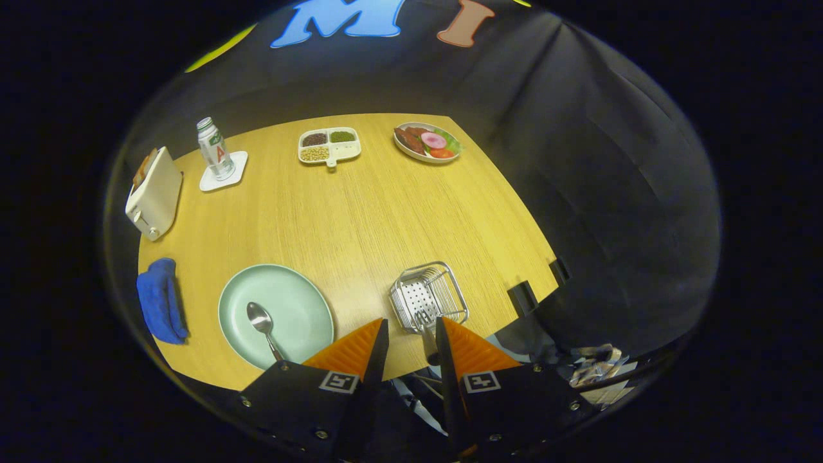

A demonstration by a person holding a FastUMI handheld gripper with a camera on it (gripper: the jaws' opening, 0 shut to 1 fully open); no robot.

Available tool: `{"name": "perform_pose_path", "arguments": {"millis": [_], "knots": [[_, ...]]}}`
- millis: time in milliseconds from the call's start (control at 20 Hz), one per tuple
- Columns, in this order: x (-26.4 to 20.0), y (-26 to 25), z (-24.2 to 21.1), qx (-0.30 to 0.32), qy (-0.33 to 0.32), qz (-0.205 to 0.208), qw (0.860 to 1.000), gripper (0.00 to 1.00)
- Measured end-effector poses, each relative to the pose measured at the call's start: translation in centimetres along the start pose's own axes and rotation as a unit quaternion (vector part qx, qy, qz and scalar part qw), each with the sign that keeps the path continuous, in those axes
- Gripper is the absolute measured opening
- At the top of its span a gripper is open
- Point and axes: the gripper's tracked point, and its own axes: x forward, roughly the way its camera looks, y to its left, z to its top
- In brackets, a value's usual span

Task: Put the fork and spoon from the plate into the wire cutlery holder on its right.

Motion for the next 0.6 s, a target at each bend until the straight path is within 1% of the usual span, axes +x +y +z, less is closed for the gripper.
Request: {"name": "perform_pose_path", "arguments": {"millis": [150,250,400,600], "knots": [[-0.9,2.8,0.9,-0.034,-0.016,0.018,0.999,0.45],[-1.2,5.3,0.7,-0.056,-0.018,0.037,0.998,0.45],[-1.3,8.6,-0.5,-0.088,-0.013,0.063,0.994,0.45],[-0.4,12.0,-3.0,-0.132,0.004,0.086,0.987,0.45]]}}
